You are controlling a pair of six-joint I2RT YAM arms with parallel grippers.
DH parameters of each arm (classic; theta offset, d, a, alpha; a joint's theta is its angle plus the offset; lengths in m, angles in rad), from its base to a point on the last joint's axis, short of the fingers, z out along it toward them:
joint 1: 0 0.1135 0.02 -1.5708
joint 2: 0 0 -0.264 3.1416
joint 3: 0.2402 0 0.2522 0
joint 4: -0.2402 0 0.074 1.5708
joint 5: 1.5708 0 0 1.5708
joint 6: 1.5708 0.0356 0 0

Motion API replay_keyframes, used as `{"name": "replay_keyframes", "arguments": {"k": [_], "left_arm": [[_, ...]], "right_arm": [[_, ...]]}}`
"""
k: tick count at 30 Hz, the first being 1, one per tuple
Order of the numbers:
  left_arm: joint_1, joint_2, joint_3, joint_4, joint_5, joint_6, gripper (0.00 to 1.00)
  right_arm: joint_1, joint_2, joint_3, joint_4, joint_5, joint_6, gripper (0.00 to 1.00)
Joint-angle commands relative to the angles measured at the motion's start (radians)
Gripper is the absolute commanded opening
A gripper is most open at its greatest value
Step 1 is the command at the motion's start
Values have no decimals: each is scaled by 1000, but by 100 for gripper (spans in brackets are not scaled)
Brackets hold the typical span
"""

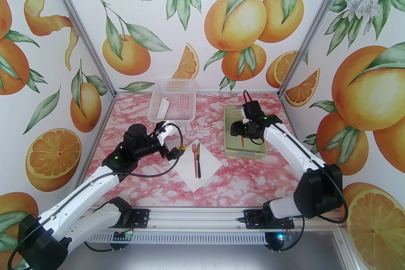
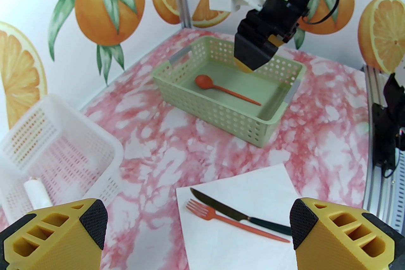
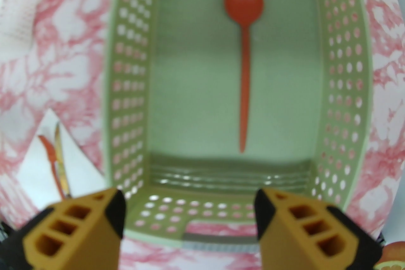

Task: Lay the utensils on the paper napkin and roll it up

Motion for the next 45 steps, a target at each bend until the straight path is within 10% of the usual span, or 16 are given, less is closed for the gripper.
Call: {"name": "replay_keyframes", "arguments": {"k": [1, 23, 45], "left_arm": [[-3, -18, 2, 24, 7, 12, 100], [-3, -10, 3, 20, 1, 15, 100], [-3, -9, 4, 15, -5, 21, 100]], "right_arm": [[-17, 53, 29, -21, 18, -42, 73], [-127, 377, 133, 22, 18, -97, 57], [-135, 555, 235, -24, 16, -130, 21]]}}
